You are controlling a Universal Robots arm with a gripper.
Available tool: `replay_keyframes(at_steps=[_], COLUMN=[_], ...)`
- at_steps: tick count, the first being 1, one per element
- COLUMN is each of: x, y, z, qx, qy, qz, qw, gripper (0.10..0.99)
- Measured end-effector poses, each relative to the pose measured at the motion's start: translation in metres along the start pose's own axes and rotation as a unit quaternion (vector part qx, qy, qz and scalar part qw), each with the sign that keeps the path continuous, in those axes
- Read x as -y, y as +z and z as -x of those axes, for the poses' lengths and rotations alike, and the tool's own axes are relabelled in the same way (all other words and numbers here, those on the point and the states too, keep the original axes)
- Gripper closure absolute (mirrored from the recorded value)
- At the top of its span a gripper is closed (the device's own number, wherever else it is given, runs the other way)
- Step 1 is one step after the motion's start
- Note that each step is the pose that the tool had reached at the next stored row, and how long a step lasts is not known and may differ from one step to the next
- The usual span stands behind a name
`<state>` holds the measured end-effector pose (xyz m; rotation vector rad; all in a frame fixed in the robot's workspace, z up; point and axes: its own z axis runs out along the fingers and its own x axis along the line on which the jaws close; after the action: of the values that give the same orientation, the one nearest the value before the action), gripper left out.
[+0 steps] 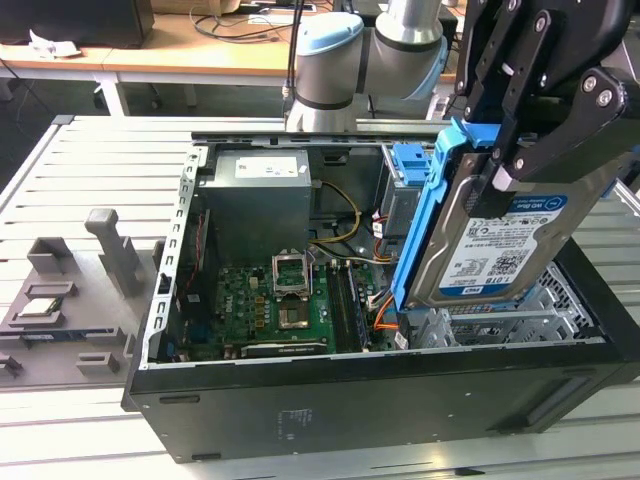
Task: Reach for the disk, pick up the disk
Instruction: 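Pick up the disk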
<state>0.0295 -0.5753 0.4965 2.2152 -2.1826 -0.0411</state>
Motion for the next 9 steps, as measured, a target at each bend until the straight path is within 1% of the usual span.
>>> replay_keyframes(at_steps=[5,9], x=[0.0049,0.0073], y=[0.0016,0.0033], z=[0.0014,0.0020], qx=[-0.0003,-0.0008], qy=[-0.001,-0.001], qz=[0.0000,0.0000], qw=[1.0000,1.0000], gripper=[0.718,0.718])
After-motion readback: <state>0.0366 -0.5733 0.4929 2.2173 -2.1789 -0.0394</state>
